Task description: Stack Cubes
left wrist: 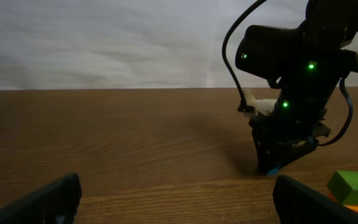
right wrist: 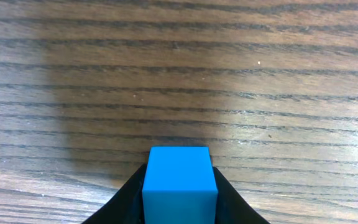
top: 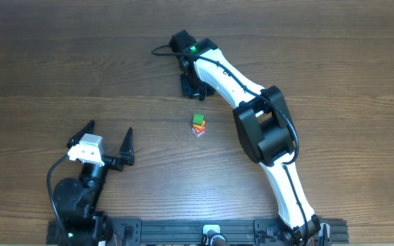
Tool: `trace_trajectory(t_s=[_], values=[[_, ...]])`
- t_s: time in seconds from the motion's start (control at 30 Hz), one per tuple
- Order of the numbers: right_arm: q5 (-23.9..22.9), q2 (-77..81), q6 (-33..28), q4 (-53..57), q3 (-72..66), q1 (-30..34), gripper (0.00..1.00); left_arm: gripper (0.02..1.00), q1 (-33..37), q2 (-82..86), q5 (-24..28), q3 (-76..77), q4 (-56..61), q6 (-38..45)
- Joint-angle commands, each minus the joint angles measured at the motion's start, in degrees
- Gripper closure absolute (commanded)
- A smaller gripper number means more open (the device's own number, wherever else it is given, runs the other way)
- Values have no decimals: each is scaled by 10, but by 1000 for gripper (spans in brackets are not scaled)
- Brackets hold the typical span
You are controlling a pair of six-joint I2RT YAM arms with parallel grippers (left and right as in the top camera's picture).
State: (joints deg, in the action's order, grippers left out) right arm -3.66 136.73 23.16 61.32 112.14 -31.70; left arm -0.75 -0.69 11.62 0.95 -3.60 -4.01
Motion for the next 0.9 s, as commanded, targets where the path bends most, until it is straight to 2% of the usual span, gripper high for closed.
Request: trace_trajectory(t_s=[0.03,0.43,0.7,0.9], values=[[-5,5,6,16,19,-4,750,20,-3,5,-1,-6,3,10],[-10,5,6,179,199,-17,792,18,-3,5,-1,-6,3,10],[-39,3,28,325,325,-37,820,18,-3,5,-1,-6,3,10],[-33,-38,27,360,341,-55,844,18,-3,5,-1,-6,3,10]])
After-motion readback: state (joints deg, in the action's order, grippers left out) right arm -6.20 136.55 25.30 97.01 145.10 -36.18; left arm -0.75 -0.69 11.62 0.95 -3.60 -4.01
